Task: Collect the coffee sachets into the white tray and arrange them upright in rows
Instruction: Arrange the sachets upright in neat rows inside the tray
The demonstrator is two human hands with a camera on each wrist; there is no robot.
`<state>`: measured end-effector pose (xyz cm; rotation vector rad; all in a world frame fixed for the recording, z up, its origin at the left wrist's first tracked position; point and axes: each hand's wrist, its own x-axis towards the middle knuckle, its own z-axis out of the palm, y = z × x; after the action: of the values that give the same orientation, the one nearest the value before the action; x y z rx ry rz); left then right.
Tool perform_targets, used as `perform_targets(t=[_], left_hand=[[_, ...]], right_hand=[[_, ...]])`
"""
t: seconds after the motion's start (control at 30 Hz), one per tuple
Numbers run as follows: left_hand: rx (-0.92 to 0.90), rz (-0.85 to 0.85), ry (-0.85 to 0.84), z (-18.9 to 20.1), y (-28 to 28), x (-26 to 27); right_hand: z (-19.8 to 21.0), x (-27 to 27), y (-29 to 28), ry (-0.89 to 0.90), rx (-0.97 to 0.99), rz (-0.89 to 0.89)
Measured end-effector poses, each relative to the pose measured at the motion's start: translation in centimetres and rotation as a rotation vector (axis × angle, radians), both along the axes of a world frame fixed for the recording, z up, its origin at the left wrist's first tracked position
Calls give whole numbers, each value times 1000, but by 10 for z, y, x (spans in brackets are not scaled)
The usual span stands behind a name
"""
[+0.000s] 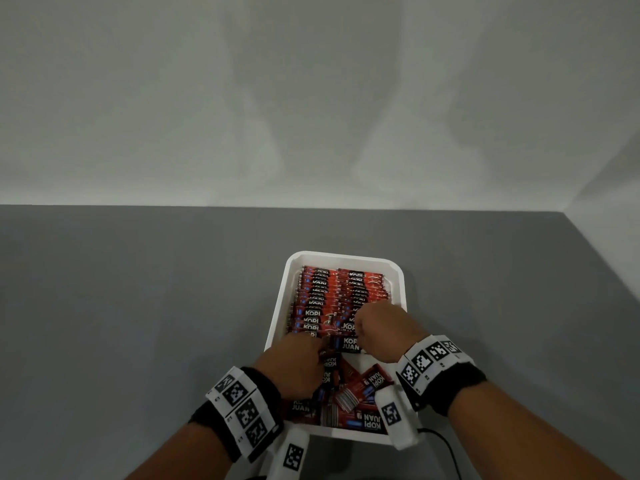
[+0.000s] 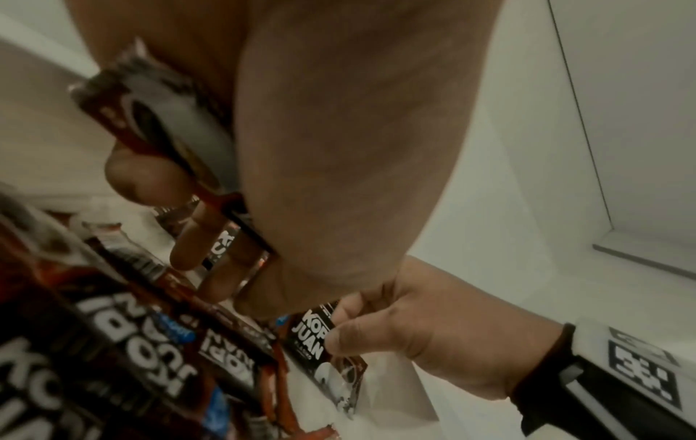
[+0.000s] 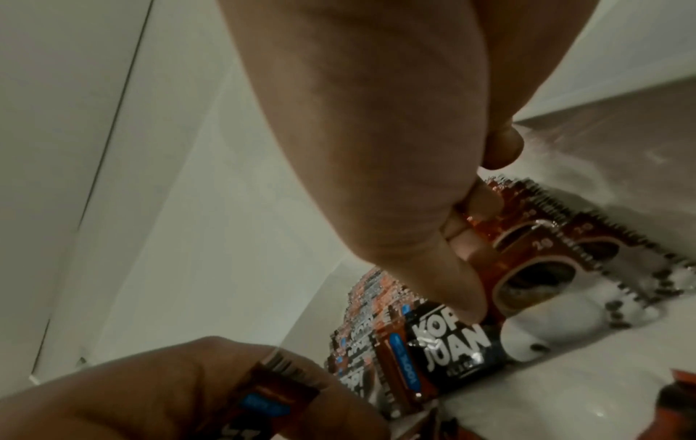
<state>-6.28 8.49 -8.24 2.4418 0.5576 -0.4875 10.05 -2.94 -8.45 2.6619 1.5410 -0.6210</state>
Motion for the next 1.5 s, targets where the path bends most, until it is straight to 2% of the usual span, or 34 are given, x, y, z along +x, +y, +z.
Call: perform_targets(t=[0.23,0.5,0.6,0.7,0.83,0.93,0.97,1.1,1.33,1.4,1.5], left_hand=[[76,-149,41,5,-3,-2],[-7,-140,98,6,-1,-5],[-61,-78,0,5,2,-5],[-161,72,-180,7,6,-2],[-557,559,-375,20,7,3],[-837,662,-564,29,4,10],[-878,686,-607,31,4,12],[-862,792,-684,27,10,12],[-854,820,-681,22,12,7],[-794,872,-677,21,16,6],[-605,923,-665,17,24,3]], right_hand=[[1,-4,0,-71,-37,49],[3,-6,0,-104,-32,66],[3,-6,-2,-61,-20,46],[8,-3,-6,38,19,9],[23,-3,-8,289,252,-113],[38,-15,-5,555,449,-237],[41,-18,-3,630,491,-267],[43,-16,-4,649,562,-344],[40,-11,-2,569,495,-281],[38,-7,-1,526,463,-268],[30,-5,4,418,352,-202]])
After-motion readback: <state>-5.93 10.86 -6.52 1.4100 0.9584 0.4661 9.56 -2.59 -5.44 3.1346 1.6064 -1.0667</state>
